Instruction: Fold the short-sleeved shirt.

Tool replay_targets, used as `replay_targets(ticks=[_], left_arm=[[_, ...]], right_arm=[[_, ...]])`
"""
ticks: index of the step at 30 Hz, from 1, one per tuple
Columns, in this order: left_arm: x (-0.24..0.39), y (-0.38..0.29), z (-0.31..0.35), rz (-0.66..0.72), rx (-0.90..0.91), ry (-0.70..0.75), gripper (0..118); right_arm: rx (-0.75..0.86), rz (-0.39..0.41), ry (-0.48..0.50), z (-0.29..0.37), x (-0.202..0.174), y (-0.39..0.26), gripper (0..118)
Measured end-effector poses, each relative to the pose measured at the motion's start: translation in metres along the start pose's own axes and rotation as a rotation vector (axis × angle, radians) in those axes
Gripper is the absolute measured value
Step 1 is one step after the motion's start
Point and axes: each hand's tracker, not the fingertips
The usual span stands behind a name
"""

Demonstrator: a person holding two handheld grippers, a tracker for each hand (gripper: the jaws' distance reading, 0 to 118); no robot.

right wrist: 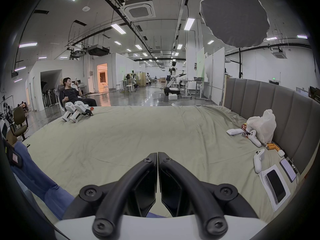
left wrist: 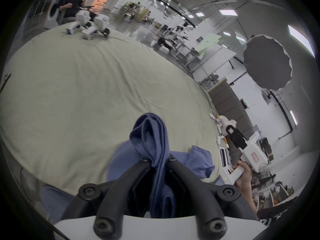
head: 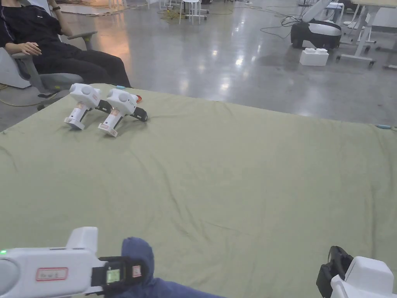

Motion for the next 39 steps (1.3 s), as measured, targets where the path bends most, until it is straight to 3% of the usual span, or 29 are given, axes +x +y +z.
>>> replay_targets(ticks=[6,12,20,25,27,29,31,34,39], left_arm=[[0.048,-0.021,-0.076,-0.014,-0.089,0.012,7],[0.051,-0.048,-0.145,-0.001,-0.201,0.081,7],[0.061,-0.064,-0.173,-0.017,-0.233,0.174,8],[0.064,-0.057,-0.160,-0.014,-0.239,0.120,31],[0.068,-0.050,-0.145,0.015,-0.194,0.064,47],[0.068,-0.041,-0.129,0.044,-0.143,0.009,47],[0.069,-0.034,-0.116,0.063,-0.105,-0.018,44],[0.070,-0.030,-0.108,0.025,-0.077,0.017,24],[0.067,-0.042,-0.135,-0.046,-0.179,0.116,6]], right_arm=[[-0.013,-0.020,-0.022,0.004,0.012,-0.005,1],[-0.024,-0.034,-0.056,0.010,0.026,-0.010,1],[-0.039,-0.046,-0.069,0.012,0.030,-0.016,1],[-0.042,-0.043,-0.064,0.013,0.027,-0.017,1],[-0.044,-0.038,-0.060,0.013,0.026,-0.017,1],[-0.054,-0.036,-0.053,0.012,0.025,-0.017,1],[-0.061,-0.038,-0.048,0.011,0.025,-0.018,1],[-0.066,-0.035,-0.042,0.011,0.023,-0.020,1],[-0.073,-0.031,-0.034,0.011,0.021,-0.022,1]])
